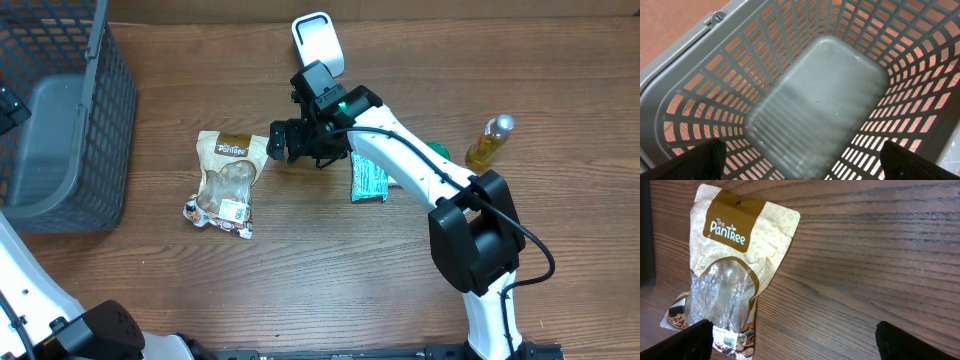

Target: Scan the item barcode

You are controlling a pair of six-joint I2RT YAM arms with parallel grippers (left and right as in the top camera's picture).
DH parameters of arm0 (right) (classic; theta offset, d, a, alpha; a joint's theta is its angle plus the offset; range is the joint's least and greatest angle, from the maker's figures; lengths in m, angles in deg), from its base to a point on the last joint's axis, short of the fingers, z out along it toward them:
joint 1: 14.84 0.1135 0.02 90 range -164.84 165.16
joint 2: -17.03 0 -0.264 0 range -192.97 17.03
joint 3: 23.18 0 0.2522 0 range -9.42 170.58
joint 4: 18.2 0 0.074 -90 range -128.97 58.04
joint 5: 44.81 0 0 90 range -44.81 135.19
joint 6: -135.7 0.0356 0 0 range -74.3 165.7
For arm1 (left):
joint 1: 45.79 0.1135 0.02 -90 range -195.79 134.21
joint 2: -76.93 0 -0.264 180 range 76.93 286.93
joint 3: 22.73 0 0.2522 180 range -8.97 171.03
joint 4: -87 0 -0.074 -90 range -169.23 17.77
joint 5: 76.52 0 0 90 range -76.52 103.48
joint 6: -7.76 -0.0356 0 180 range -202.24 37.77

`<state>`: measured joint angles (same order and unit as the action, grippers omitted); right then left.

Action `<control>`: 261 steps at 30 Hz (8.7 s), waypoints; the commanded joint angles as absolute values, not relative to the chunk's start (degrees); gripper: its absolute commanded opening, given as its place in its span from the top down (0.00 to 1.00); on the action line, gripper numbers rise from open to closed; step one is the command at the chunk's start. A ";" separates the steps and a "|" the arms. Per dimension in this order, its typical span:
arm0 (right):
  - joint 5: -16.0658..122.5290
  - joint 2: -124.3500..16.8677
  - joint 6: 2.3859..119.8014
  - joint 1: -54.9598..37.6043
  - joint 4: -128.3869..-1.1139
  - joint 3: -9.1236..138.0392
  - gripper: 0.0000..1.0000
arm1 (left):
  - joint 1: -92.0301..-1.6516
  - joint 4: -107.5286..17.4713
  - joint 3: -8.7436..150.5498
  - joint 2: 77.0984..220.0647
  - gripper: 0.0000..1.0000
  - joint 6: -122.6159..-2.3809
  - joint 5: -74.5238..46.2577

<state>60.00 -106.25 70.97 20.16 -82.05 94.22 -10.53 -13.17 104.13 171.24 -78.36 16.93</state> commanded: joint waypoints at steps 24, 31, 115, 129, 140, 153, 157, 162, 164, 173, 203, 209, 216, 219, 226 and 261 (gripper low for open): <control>60.28 -106.17 70.99 20.12 -81.29 94.89 0.00 | -10.57 -13.19 105.13 171.54 0.01 -79.47 16.62; 60.28 -106.17 70.99 20.12 -81.26 94.89 0.00 | -10.57 -13.19 105.13 171.80 0.00 -79.47 16.60; 60.26 -106.17 70.95 20.12 -84.13 94.89 0.00 | -39.27 -3.95 82.40 172.18 0.96 -74.01 7.05; 55.10 -106.17 70.97 20.12 -84.59 94.89 0.00 | -42.59 -27.23 59.78 172.20 0.93 -71.91 8.12; 55.10 -106.17 70.97 20.12 -84.52 94.89 0.00 | -42.61 -37.28 50.25 172.29 0.96 -71.80 7.53; 55.08 -106.17 70.97 20.12 -84.48 94.89 0.00 | -42.61 -43.53 42.93 172.31 0.92 -69.74 7.68; 55.08 -106.17 70.97 20.12 -84.10 94.89 0.00 | -42.61 -44.41 42.99 172.29 0.92 -69.77 7.68; 55.08 -106.17 70.97 20.12 -84.10 94.89 0.00 | -42.61 -45.43 43.30 172.29 0.91 -69.85 6.30; 55.08 -106.17 70.97 20.12 -84.15 94.89 0.00 | -42.76 -45.91 43.30 172.29 0.91 -70.97 2.70; 55.08 -106.17 70.97 20.12 -84.15 94.89 0.00 | -47.03 -45.87 43.89 172.29 0.88 -77.85 -1.81; 55.08 -106.17 70.95 20.12 -84.13 94.89 0.00 | -52.60 -21.46 57.07 172.31 0.45 -64.15 -5.61; 55.08 -106.17 70.97 20.12 -84.17 94.89 0.00 | -53.23 -22.75 52.63 172.31 0.53 -59.86 -5.39; 55.08 -106.17 70.97 20.12 -84.15 94.89 0.00 | -53.21 -22.46 51.80 172.31 0.52 -59.84 -3.29; 55.08 -106.17 70.95 20.12 -84.15 94.89 0.00 | -53.23 -22.02 51.80 172.31 0.43 -59.47 -2.79; 55.10 -106.17 70.97 20.12 -84.15 94.89 0.00 | -53.17 -20.45 51.80 172.31 0.41 -59.34 -0.65; 55.32 -106.17 70.99 20.12 -83.86 94.89 0.00 | -53.67 -20.89 56.52 172.29 0.64 -67.21 12.25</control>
